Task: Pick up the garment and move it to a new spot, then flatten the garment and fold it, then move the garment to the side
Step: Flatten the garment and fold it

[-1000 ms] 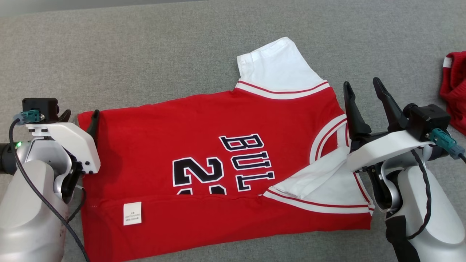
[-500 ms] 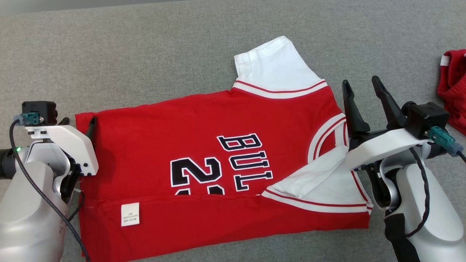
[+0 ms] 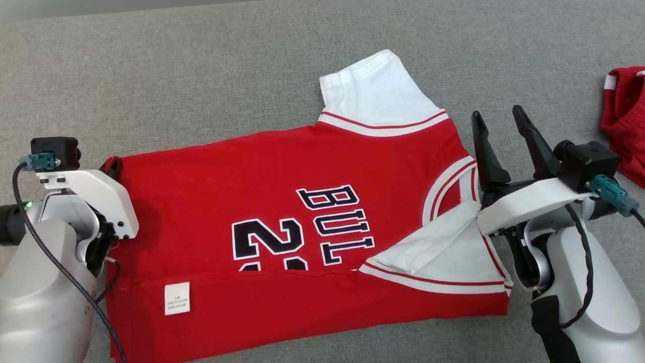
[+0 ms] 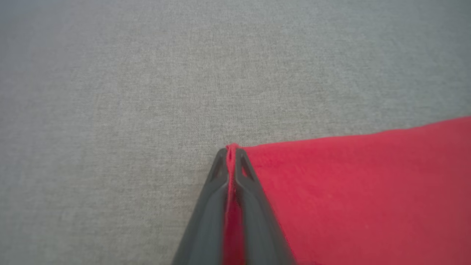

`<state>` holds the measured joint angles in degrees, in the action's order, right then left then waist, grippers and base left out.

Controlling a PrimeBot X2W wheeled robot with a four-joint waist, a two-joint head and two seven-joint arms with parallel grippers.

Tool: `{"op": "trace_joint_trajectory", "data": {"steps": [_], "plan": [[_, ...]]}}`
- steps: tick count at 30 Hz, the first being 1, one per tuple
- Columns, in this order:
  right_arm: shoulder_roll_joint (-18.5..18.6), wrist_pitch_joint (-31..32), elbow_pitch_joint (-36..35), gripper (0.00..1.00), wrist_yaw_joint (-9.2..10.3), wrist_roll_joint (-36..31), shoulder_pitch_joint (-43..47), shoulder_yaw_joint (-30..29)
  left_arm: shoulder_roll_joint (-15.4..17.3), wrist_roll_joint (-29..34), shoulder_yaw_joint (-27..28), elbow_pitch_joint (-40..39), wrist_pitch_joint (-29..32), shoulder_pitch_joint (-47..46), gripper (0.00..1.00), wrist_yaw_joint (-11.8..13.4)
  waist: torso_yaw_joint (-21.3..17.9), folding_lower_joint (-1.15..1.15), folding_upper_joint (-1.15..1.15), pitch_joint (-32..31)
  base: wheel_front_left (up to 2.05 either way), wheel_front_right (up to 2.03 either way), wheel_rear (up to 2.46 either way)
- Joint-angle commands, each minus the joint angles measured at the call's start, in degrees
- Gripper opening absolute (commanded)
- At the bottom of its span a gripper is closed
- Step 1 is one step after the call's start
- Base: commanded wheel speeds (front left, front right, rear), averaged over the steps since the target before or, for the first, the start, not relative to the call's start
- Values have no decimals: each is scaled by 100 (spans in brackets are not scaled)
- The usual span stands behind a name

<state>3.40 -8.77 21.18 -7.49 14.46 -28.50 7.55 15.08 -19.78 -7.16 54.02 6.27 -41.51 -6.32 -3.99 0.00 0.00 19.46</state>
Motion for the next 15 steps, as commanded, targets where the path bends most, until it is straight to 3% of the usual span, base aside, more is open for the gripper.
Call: {"op": "trace_joint_trajectory", "data": {"steps": [1, 10, 15], "plan": [[27, -8, 9, 100, -2, 33, -11, -23, 14, -50, -7, 81, -34, -68, 0, -11, 7, 0, 0, -7, 0, 0, 0], [277, 424, 79, 100, -2, 339, -502, -15, -19, -82, -110, 204, -202, -244, 0, -47, 99, 0, 0, 78, 0, 0, 0], [534, 1235, 515, 100, -3, 681, -1131, 87, -99, -78, -219, 193, -281, -360, 0, -59, 255, 0, 0, 195, 0, 0, 0]]}}
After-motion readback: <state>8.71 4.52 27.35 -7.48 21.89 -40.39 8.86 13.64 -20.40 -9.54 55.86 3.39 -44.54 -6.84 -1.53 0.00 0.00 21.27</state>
